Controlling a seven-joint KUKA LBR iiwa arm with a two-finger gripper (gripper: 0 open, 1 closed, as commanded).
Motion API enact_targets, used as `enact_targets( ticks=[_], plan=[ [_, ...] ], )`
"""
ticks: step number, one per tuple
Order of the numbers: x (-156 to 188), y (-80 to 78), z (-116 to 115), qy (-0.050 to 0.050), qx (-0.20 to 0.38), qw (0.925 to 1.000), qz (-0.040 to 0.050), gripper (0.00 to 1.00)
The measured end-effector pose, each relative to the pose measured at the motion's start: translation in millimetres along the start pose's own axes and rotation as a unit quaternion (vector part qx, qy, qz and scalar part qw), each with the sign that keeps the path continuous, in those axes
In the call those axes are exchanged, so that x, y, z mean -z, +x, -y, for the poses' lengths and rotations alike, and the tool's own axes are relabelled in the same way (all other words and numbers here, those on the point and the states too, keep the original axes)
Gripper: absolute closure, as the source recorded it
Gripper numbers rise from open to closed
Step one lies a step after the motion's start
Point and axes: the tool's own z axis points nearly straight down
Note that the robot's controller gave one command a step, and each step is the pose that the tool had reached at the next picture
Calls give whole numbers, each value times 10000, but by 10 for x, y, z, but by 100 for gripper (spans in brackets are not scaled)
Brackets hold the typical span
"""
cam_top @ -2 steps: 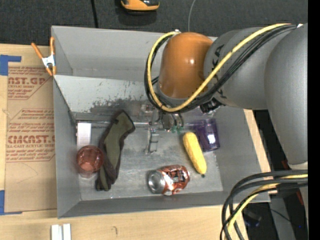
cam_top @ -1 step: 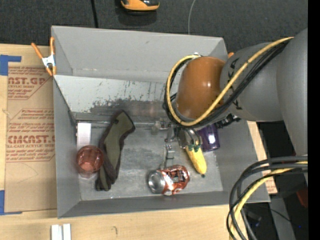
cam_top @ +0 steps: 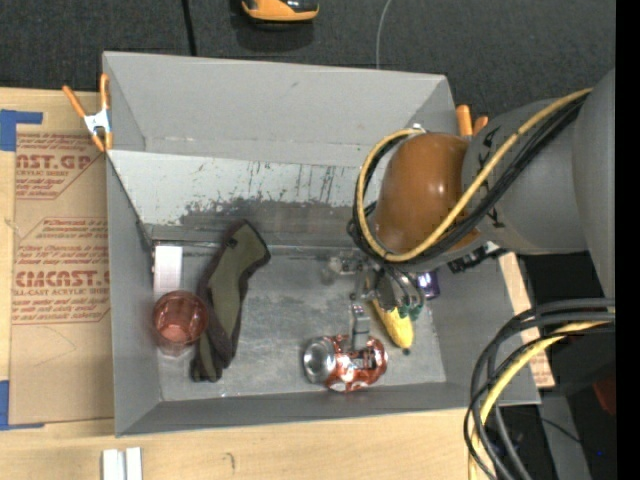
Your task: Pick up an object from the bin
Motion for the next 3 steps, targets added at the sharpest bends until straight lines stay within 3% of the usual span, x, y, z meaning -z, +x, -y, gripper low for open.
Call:
enact_targets(
  ticks=[1, 2, 3],
  plan=[
    [-63, 270, 163, -12, 511, 9987, 18, 0],
    [-373, 372, 462, -14, -38, 10000, -12, 100],
    [-373, 371, 461, -14, -39, 10000, -11, 100]
  ],
)
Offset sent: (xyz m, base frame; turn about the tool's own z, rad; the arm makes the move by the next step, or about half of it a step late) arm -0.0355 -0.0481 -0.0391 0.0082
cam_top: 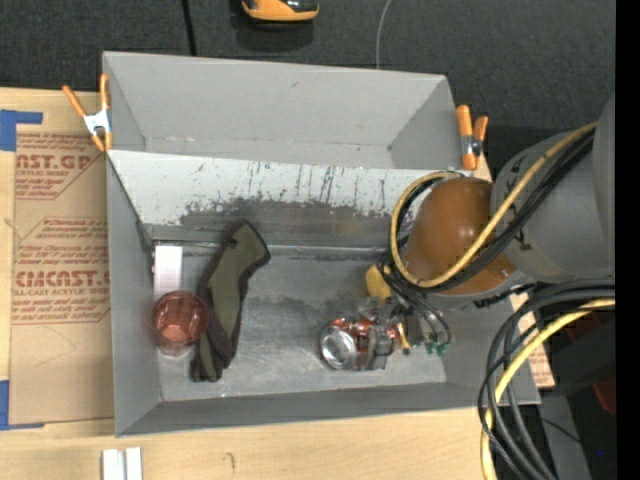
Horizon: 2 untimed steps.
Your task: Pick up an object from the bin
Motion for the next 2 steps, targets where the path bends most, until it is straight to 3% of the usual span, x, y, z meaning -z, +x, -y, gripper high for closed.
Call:
enact_targets(
  ticks=[1, 2],
  plan=[
    [0, -42, 14, -3, 328, 9995, -10, 100],
    [1978, -211, 444, 4, 279, 9996, 16, 100]
  ],
)
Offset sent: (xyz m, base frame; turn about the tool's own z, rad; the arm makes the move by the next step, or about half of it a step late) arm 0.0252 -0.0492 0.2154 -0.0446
